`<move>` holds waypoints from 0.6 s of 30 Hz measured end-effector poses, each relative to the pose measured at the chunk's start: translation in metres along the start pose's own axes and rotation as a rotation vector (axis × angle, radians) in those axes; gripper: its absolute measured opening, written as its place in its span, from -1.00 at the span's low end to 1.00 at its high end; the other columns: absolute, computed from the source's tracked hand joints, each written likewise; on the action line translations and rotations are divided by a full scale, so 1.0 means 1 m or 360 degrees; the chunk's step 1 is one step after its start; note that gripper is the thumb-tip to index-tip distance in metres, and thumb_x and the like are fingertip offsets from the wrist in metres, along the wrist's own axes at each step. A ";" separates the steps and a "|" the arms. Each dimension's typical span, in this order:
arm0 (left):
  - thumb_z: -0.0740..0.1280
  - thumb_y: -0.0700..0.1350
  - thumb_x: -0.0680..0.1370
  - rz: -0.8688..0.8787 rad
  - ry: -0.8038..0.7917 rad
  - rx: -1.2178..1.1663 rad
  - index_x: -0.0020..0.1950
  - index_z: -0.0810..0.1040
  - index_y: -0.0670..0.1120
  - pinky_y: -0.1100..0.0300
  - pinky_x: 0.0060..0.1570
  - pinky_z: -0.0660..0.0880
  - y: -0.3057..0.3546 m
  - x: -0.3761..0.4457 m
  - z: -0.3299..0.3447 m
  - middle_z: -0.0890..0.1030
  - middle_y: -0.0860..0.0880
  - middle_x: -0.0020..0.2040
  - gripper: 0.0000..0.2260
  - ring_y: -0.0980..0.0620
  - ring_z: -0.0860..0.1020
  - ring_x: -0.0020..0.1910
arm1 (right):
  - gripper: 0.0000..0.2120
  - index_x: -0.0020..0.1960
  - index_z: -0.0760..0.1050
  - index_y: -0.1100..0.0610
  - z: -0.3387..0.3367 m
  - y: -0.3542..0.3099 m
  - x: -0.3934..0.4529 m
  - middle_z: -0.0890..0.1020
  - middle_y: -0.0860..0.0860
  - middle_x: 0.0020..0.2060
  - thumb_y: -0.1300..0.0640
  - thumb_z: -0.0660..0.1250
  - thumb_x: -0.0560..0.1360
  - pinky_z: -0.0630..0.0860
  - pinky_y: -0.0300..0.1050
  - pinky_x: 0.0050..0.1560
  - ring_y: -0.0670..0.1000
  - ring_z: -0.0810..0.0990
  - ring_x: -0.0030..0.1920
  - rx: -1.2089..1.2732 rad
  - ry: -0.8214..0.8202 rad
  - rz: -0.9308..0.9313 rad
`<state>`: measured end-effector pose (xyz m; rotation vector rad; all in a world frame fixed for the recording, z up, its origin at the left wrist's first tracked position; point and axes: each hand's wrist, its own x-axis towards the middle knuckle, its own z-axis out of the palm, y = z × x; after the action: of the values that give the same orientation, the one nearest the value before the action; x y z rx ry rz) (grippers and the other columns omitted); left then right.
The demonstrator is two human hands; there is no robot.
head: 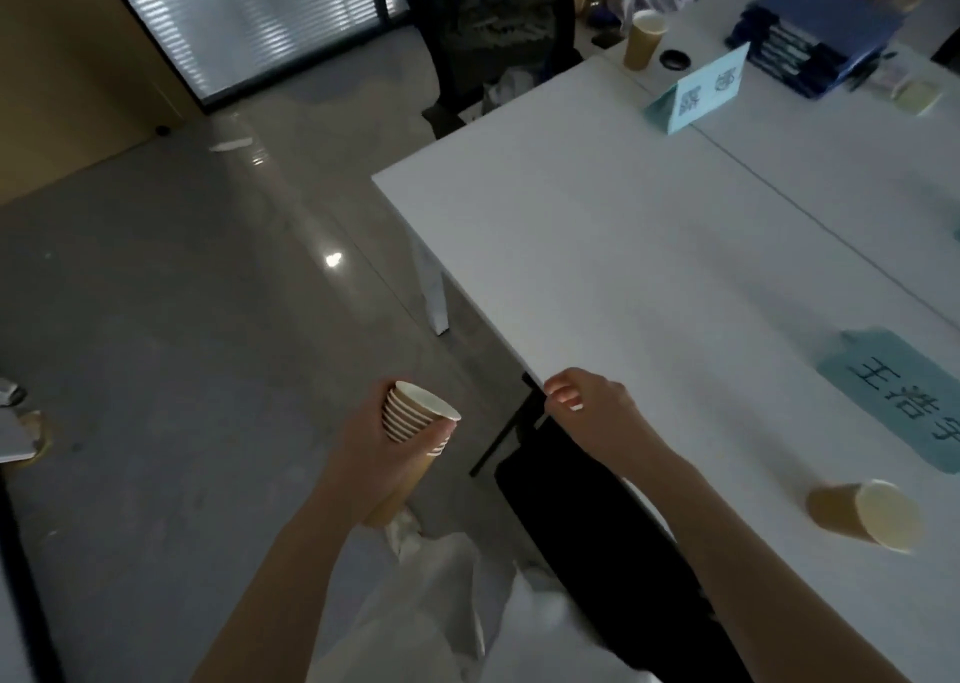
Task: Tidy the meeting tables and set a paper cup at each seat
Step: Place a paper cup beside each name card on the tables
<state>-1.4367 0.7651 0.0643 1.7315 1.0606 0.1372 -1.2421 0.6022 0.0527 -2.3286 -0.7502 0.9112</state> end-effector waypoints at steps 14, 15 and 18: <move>0.50 -0.16 0.44 0.0023 0.0349 -0.0478 0.25 0.33 -0.08 0.47 -0.28 0.46 0.007 0.197 -0.160 0.52 -0.02 0.06 -0.51 0.26 0.55 -0.18 | -0.73 0.17 0.53 0.12 0.102 -0.219 0.148 0.66 -0.01 -0.01 0.11 0.38 0.48 0.52 -0.14 0.18 -0.09 0.62 0.00 0.0405 -0.0361 -0.0029; 0.50 -0.14 0.44 0.0003 0.0350 -0.0485 0.25 0.32 -0.10 0.46 -0.25 0.47 0.011 0.213 -0.161 0.52 -0.02 0.06 -0.51 0.24 0.55 -0.16 | -0.70 0.18 0.52 0.12 0.102 -0.227 0.159 0.66 -0.01 -0.01 0.10 0.40 0.47 0.53 -0.12 0.18 -0.08 0.63 0.00 0.0441 -0.0367 -0.0045; 0.51 -0.06 0.44 -0.0051 0.0349 -0.0554 0.24 0.32 -0.07 0.35 -0.16 0.47 0.031 0.265 -0.165 0.53 -0.04 0.10 -0.50 0.20 0.55 -0.12 | -0.64 0.22 0.47 0.08 0.091 -0.252 0.200 0.63 -0.03 0.05 0.03 0.41 0.46 0.53 -0.15 0.13 -0.07 0.61 0.04 0.0443 -0.0369 -0.0132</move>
<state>-1.3501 1.0664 0.0608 1.4056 1.1465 0.4727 -1.2597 0.9357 0.0684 -1.9588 -0.7521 1.1804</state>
